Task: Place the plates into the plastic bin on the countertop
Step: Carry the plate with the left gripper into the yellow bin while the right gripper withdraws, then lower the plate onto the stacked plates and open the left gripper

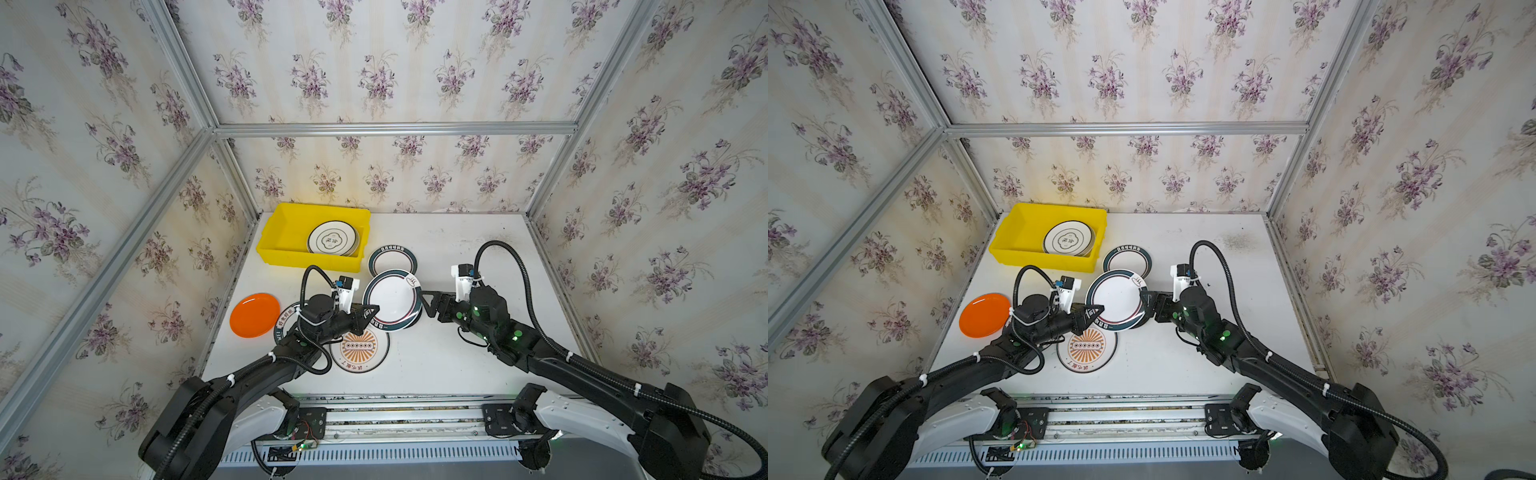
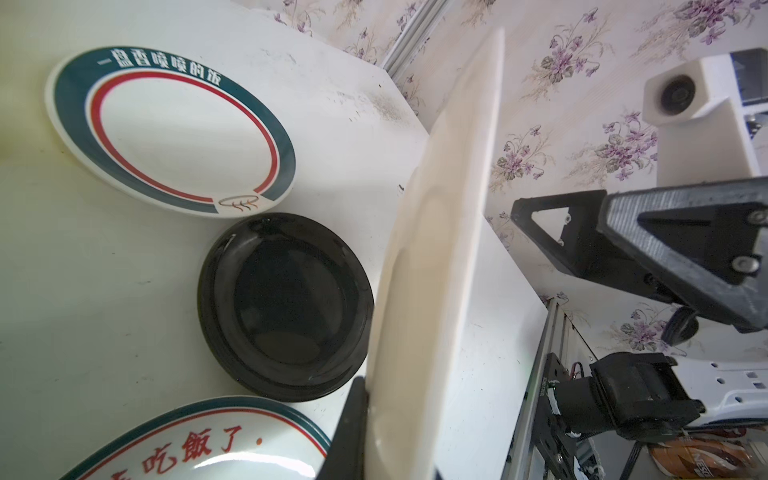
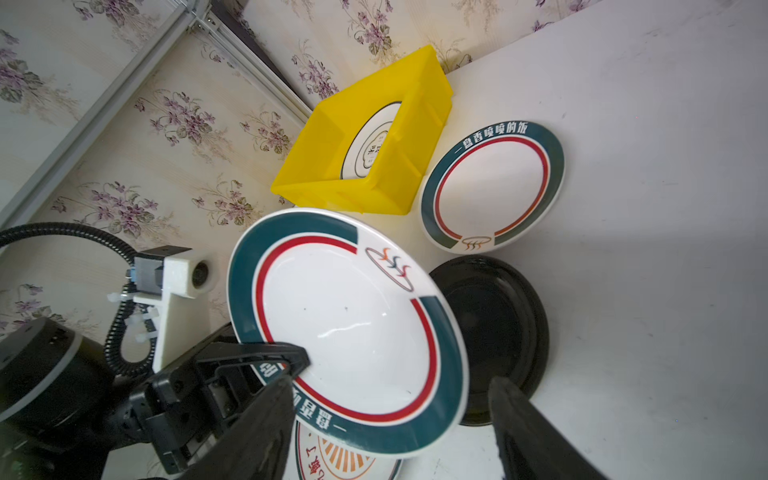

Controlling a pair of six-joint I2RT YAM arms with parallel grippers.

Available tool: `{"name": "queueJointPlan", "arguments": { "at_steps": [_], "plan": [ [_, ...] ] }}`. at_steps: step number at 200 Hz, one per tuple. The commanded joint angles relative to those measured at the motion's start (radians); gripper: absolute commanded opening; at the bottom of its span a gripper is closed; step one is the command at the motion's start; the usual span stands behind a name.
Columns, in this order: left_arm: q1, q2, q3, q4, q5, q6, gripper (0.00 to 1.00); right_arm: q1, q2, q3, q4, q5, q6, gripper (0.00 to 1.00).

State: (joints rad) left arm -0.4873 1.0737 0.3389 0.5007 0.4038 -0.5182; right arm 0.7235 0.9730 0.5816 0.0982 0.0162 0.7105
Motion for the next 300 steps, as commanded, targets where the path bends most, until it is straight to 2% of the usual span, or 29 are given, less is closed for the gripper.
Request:
{"name": "queueJointPlan", "arguments": {
  "at_steps": [1, 38, 53, 63, 82, 106, 119, 139, 171, 206, 217, 230, 270, 300],
  "plan": [
    [0.017, -0.056, 0.022, -0.061, -0.134, 0.009, 0.00, 0.001, -0.039, 0.030, -0.096, 0.057, -0.075, 0.76],
    [0.082, -0.122, 0.071, -0.184, -0.284, 0.004, 0.00, 0.001, -0.109, 0.022, -0.138, 0.097, -0.106, 0.76],
    [0.141, -0.129, 0.097, -0.182, -0.277, -0.020, 0.00, 0.001, -0.138, -0.007, -0.128, 0.106, -0.092, 0.75],
    [0.177, -0.119, 0.129, -0.170, -0.282, -0.008, 0.00, 0.001, -0.158, -0.034, -0.118, 0.111, -0.084, 0.75],
    [0.246, -0.045, 0.260, -0.220, -0.362, 0.011, 0.00, 0.001, -0.189, -0.075, -0.109, 0.121, -0.073, 0.75],
    [0.352, 0.116, 0.450, -0.239, -0.247, -0.011, 0.00, 0.001, -0.221, -0.077, -0.156, 0.121, -0.082, 0.75],
    [0.383, 0.211, 0.526, -0.259, -0.241, -0.037, 0.00, 0.001, -0.249, -0.074, -0.199, 0.125, -0.086, 0.75],
    [0.391, 0.328, 0.617, -0.261, -0.273, -0.011, 0.00, 0.000, -0.296, -0.093, -0.222, 0.130, -0.072, 0.75],
    [0.408, 0.507, 0.788, -0.361, -0.288, -0.003, 0.00, 0.000, -0.352, -0.122, -0.235, 0.127, -0.049, 0.75],
    [0.462, 0.647, 0.929, -0.420, -0.177, -0.067, 0.01, 0.000, -0.411, -0.169, -0.247, 0.155, -0.014, 0.75],
    [0.486, 0.684, 0.958, -0.425, -0.113, -0.102, 0.01, -0.001, -0.433, -0.191, -0.235, 0.160, -0.007, 0.74],
    [0.497, 0.713, 0.973, -0.427, -0.092, -0.128, 0.00, -0.001, -0.454, -0.208, -0.229, 0.171, -0.004, 0.74],
    [0.497, 0.770, 1.000, -0.496, -0.099, -0.115, 0.01, -0.001, -0.471, -0.212, -0.256, 0.198, -0.035, 0.74],
    [0.491, 0.805, 1.028, -0.576, -0.133, -0.064, 0.06, -0.001, -0.464, -0.217, -0.256, 0.207, -0.040, 0.74]
  ]
}}
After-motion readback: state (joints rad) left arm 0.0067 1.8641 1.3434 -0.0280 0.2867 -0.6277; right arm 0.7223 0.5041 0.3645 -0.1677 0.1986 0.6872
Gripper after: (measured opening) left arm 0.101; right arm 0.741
